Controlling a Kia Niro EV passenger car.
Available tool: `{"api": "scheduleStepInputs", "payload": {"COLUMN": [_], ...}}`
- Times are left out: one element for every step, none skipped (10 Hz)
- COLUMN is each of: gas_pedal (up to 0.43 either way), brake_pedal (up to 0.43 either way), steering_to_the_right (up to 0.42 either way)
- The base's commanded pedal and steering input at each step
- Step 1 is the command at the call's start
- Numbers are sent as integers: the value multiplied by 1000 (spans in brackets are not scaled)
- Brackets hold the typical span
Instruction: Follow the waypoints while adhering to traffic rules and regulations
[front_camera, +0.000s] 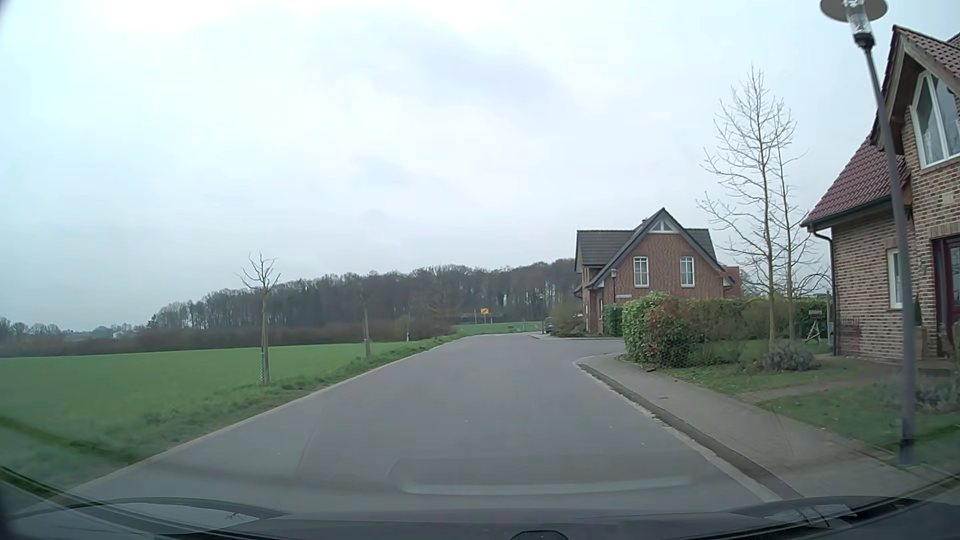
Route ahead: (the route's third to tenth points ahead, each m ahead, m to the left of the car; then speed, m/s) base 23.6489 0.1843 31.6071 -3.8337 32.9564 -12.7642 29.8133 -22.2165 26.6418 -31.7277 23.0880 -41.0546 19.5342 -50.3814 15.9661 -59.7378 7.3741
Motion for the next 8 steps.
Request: {"api": "scheduleStepInputs", "payload": {"gas_pedal": [87, 87, 87, 98, 98, 98, 98, 98], "brake_pedal": [0, 0, 0, 0, 0, 0, 0, 0], "steering_to_the_right": [-8, -8, -7, -6, -7, -5, -5, -3]}}
